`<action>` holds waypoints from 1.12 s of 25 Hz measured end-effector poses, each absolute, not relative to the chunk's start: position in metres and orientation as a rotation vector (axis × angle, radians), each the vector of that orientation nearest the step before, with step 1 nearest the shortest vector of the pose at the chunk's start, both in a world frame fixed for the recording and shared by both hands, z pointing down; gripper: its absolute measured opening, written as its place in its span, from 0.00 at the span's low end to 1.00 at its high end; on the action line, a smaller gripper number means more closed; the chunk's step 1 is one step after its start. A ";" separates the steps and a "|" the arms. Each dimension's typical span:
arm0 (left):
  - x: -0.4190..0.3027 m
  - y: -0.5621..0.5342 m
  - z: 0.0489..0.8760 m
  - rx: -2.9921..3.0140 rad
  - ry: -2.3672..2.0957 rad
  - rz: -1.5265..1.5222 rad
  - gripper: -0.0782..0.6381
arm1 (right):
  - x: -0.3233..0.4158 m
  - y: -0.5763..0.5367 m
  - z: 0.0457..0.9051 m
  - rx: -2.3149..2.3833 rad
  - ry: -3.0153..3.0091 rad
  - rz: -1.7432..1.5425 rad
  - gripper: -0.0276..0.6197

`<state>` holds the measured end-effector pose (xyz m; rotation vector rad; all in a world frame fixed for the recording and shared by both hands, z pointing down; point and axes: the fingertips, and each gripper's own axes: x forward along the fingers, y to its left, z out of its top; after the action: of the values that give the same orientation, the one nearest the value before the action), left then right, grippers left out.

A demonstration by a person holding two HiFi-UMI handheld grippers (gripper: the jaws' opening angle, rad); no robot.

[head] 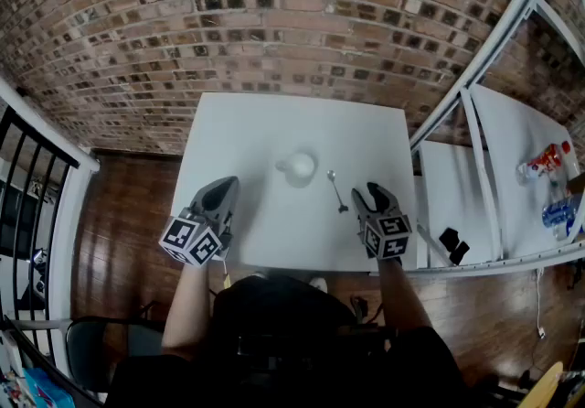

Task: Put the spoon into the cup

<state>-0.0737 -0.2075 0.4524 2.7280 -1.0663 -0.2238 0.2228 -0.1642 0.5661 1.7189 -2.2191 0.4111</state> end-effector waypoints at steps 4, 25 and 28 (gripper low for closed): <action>-0.076 -0.210 0.457 2.725 -1.066 -0.209 0.11 | 0.217 -0.168 0.606 1.641 -2.153 0.483 0.30; -0.123 -0.188 0.485 2.602 -1.215 -0.166 0.11 | 0.209 -0.160 0.717 1.480 -1.840 0.751 0.36; -0.124 -0.185 0.485 2.598 -1.217 -0.166 0.11 | 0.207 -0.157 0.719 1.470 -1.810 0.752 0.36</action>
<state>-0.1239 -0.1854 0.4852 2.5978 -1.2169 -0.1663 0.2067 -0.1568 0.7186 1.4705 -1.8098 0.7517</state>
